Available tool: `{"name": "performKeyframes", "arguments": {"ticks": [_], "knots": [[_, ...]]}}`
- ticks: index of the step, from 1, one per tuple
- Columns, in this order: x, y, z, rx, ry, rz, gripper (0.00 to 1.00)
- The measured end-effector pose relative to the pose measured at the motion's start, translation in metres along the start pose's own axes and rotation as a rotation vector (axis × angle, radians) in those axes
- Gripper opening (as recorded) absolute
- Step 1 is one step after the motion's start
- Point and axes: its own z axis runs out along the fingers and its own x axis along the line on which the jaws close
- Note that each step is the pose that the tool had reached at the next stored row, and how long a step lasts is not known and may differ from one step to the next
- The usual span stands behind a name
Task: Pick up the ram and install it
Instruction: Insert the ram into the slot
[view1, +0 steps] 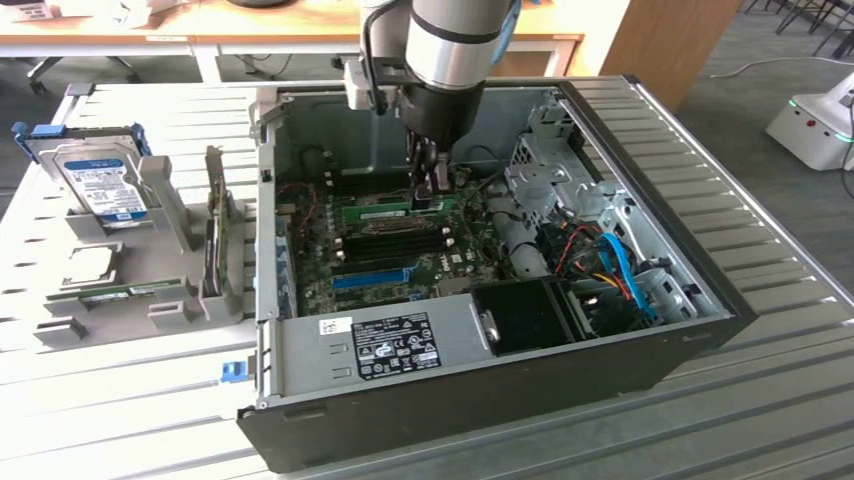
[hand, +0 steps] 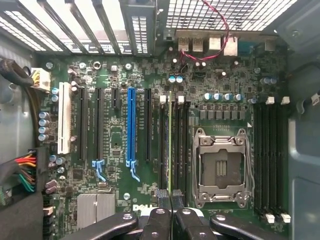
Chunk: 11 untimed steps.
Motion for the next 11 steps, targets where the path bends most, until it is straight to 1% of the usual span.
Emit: {"name": "performKeyframes", "arguments": {"ticks": [11], "knots": [[0.001, -0.0007, 0.0170, 0.0001, -0.0002, 0.000, 0.12]]}}
